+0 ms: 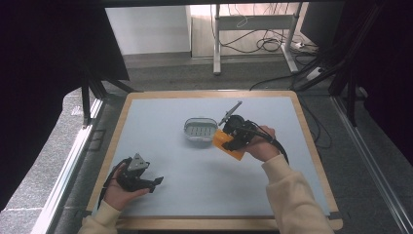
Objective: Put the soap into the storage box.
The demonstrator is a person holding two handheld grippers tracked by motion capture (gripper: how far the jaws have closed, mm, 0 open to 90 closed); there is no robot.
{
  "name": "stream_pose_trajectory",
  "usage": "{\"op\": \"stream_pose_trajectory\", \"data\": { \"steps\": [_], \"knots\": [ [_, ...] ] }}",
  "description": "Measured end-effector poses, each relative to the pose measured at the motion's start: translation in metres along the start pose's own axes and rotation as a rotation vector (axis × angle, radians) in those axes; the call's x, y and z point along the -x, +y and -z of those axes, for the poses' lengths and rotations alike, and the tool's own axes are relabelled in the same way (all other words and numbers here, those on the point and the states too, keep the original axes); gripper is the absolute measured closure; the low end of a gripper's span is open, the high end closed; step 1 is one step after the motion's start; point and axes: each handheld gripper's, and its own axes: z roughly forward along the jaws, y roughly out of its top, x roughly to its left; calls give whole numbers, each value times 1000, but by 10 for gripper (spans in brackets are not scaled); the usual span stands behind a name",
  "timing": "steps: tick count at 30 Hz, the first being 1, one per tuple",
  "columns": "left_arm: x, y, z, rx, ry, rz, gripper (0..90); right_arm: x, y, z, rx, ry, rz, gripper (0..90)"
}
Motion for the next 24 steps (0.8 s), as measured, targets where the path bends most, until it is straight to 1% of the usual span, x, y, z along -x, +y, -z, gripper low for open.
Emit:
{"op": "stream_pose_trajectory", "data": {
  "steps": [3,8,19,20,24],
  "knots": [
    [0,0,0,0,0,0,223,3,2,-1,10,9,2,618],
    [0,0,0,1,2,-1,223,7,7,-1,16,9,17,618],
    [0,0,0,3,0,-2,223,11,19,-4,15,9,30,618],
    [1,0,0,2,0,1,223,12,22,-5,9,5,29,618],
    [0,0,0,3,-1,1,223,17,27,-7,14,8,34,618]
  ]
}}
